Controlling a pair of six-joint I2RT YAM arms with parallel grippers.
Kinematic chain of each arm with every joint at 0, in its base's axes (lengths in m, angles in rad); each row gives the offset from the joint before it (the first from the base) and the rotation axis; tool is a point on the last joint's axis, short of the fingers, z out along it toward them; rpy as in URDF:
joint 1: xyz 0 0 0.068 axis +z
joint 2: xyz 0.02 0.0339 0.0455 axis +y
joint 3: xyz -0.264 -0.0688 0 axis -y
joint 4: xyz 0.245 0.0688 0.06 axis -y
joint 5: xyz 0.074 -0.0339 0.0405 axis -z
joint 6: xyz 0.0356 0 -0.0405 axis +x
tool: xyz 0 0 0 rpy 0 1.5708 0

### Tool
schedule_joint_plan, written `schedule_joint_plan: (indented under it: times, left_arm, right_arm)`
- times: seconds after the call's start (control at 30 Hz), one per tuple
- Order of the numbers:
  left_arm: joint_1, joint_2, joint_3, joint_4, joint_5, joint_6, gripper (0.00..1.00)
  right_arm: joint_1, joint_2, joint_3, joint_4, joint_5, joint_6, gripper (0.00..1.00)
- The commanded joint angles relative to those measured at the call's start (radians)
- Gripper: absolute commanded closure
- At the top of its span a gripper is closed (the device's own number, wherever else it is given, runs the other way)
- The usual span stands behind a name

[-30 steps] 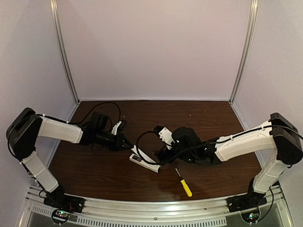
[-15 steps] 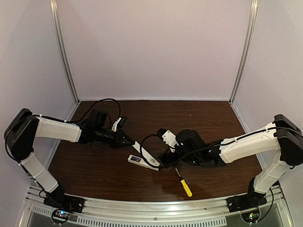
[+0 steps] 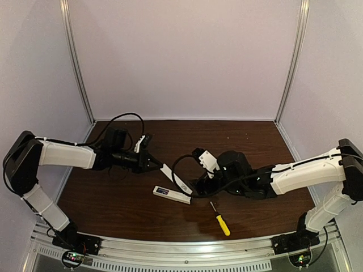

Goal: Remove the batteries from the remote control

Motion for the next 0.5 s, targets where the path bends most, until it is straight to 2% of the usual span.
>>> schedule_joint_plan:
  times: [0.0,0.13,0.33,0.47]
  left_arm:
    - [-0.006,-0.074,0.040,-0.027,-0.008,0.012,1.00]
    - [-0.006,-0.112,0.064,-0.088,-0.038,0.035,1.00]
    - [-0.002,-0.178,0.127,-0.265,-0.161,0.124,1.00]
    - [0.001,-0.212,0.196,-0.438,-0.314,0.212,1.00]
  right_arm:
    - [-0.010,-0.031,-0.019,0.014,0.015,0.015,0.06]
    - [-0.013,-0.035,-0.020,0.016,0.019,0.014,0.06]
    - [-0.014,-0.046,-0.026,0.014,0.039,0.018,0.06]
    - [-0.014,-0.056,-0.027,0.004,0.073,0.018,0.06]
